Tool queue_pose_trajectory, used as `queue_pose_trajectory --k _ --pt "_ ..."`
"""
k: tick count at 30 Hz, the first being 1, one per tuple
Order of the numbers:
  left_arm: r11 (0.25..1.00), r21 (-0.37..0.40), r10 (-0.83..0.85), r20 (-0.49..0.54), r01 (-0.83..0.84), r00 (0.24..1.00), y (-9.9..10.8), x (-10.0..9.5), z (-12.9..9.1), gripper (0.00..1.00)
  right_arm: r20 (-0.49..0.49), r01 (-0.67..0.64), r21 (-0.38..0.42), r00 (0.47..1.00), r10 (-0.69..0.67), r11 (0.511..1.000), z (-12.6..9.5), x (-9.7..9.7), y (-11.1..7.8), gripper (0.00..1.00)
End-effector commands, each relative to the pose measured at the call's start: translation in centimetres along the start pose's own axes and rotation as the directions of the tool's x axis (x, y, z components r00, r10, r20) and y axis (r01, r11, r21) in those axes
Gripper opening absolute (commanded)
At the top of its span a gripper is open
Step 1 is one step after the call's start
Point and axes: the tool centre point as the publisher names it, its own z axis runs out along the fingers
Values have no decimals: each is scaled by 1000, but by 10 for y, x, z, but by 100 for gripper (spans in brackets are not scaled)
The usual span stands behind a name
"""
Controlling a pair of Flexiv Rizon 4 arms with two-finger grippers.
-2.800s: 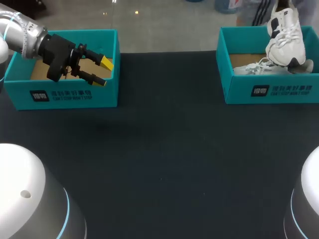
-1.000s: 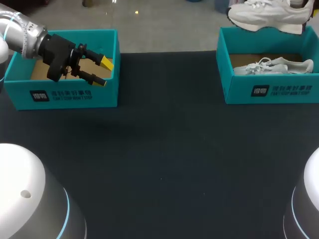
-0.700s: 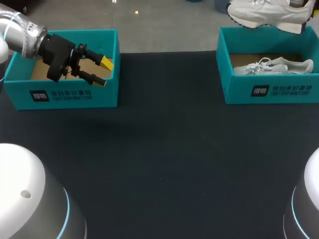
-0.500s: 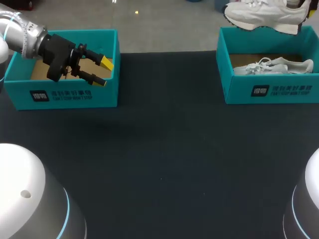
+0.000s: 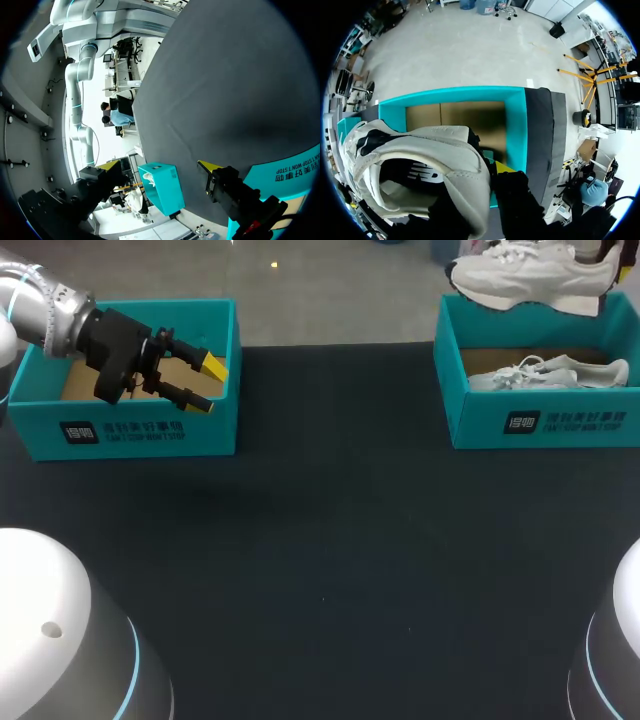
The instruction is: Take the shoe out of the shoebox, open the shoe tongue, remove and reinsert the insole, then place the shoe into the shoebox
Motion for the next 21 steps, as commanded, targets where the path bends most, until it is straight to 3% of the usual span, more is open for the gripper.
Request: queue_pose_trajectory --k 1,12,21 --pt "1000 3 1 -2 -1 1000 1 0 0 100 -2 -3 -23 1000 3 1000 9 -2 -3 0" --pt "1000 3 1 -2 -1 1000 1 0 0 100 0 -55 -88 998 55 995 48 -27 -4 0" --pt "1000 3 1 -2 -1 1000 1 0 0 100 55 -22 -99 998 27 995 74 -28 -3 0"
